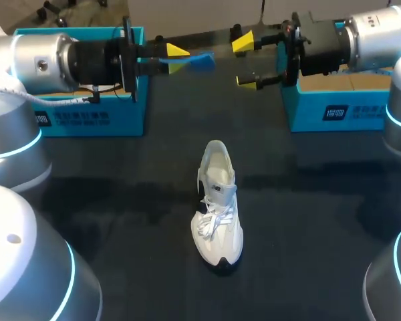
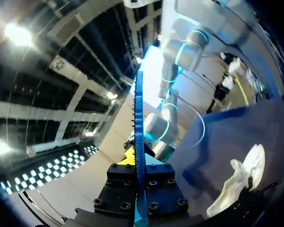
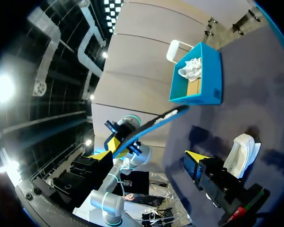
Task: Take the shoe out of the shoebox, open the shoe tongue, remove and reinsert the insole, then place the shoe into the shoebox
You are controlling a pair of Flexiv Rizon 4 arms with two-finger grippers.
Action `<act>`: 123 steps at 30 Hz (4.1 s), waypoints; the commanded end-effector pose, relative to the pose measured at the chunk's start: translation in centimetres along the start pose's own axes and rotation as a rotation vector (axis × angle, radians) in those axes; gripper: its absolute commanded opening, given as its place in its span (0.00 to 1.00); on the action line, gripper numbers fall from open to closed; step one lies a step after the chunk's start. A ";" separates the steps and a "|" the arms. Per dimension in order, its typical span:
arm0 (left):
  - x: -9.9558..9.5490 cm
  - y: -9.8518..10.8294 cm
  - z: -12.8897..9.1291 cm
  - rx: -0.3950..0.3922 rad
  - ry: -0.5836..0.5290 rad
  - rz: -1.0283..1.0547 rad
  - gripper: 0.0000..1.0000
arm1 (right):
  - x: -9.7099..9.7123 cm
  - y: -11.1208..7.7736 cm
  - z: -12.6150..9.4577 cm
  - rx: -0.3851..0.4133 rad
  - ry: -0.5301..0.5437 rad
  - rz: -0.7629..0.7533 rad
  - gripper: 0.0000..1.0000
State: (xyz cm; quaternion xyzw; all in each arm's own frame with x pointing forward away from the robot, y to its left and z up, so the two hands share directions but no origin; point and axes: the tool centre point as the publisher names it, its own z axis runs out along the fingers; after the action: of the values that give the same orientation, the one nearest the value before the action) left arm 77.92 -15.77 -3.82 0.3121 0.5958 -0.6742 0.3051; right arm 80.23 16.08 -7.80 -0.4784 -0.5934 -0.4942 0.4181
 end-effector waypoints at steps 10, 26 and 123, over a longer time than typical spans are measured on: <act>-0.1 0.2 0.1 0.091 -0.064 -0.582 0.00 | -0.1 0.0 0.1 -0.001 0.000 0.000 1.00; -0.5 -0.9 -0.9 -0.085 -0.075 -1.568 0.00 | -0.1 0.0 0.1 -0.001 0.000 0.000 1.00; 1.7 9.0 2.2 -0.022 -0.039 -2.497 0.00 | 10.0 -0.4 2.6 -0.014 -1.027 -0.019 1.00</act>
State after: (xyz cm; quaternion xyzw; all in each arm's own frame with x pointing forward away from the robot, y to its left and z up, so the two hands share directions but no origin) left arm 83.67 -18.80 -10.46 -0.4783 0.4841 -0.5039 -0.5318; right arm 77.15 19.20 0.98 -0.6275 -0.7101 -0.2856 0.1431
